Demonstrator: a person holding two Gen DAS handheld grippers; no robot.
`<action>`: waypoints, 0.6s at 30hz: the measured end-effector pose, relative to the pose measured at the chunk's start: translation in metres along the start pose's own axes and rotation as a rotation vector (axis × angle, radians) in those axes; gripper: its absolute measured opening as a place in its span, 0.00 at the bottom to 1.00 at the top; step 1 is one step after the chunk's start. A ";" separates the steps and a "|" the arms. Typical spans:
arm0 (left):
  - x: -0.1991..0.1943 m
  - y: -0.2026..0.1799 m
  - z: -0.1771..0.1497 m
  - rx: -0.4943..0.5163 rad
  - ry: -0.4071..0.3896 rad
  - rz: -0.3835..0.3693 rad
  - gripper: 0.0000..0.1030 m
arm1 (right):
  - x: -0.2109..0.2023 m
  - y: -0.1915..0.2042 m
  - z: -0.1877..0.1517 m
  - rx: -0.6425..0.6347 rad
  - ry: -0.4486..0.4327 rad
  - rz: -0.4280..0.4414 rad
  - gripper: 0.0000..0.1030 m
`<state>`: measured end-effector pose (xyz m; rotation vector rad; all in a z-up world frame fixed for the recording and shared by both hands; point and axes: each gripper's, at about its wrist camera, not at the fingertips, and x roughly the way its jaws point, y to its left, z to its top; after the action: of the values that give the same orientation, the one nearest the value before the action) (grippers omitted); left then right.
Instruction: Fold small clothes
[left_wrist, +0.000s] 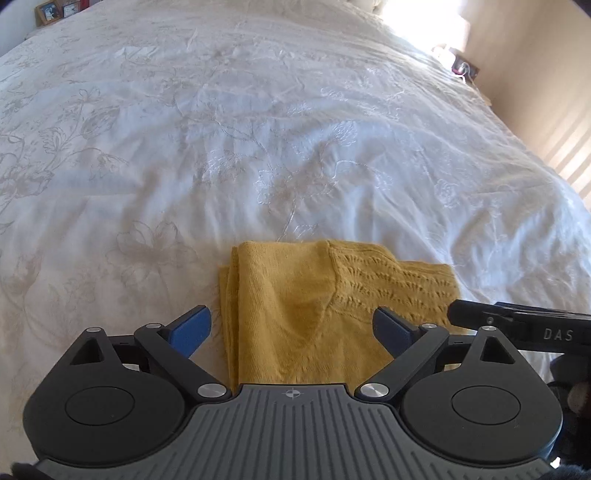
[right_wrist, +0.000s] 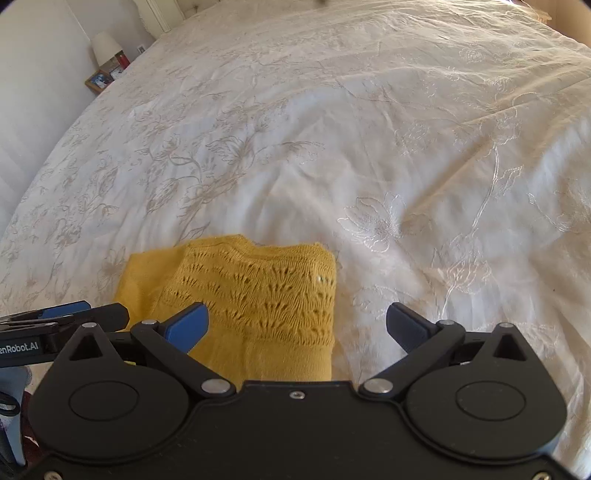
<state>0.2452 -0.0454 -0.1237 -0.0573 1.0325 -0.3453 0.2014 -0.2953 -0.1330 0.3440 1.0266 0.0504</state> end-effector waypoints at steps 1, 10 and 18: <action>0.007 0.001 0.002 0.009 0.010 0.017 0.93 | 0.005 -0.001 0.002 -0.005 0.012 -0.009 0.99; 0.040 0.052 -0.005 -0.091 0.107 0.109 1.00 | 0.037 -0.036 -0.001 0.079 0.136 -0.066 0.99; -0.016 0.034 -0.014 -0.092 0.045 0.060 1.00 | -0.019 -0.023 -0.002 0.020 -0.001 0.004 0.99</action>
<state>0.2349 -0.0069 -0.1250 -0.1015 1.0922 -0.2449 0.1870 -0.3206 -0.1257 0.3646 1.0256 0.0436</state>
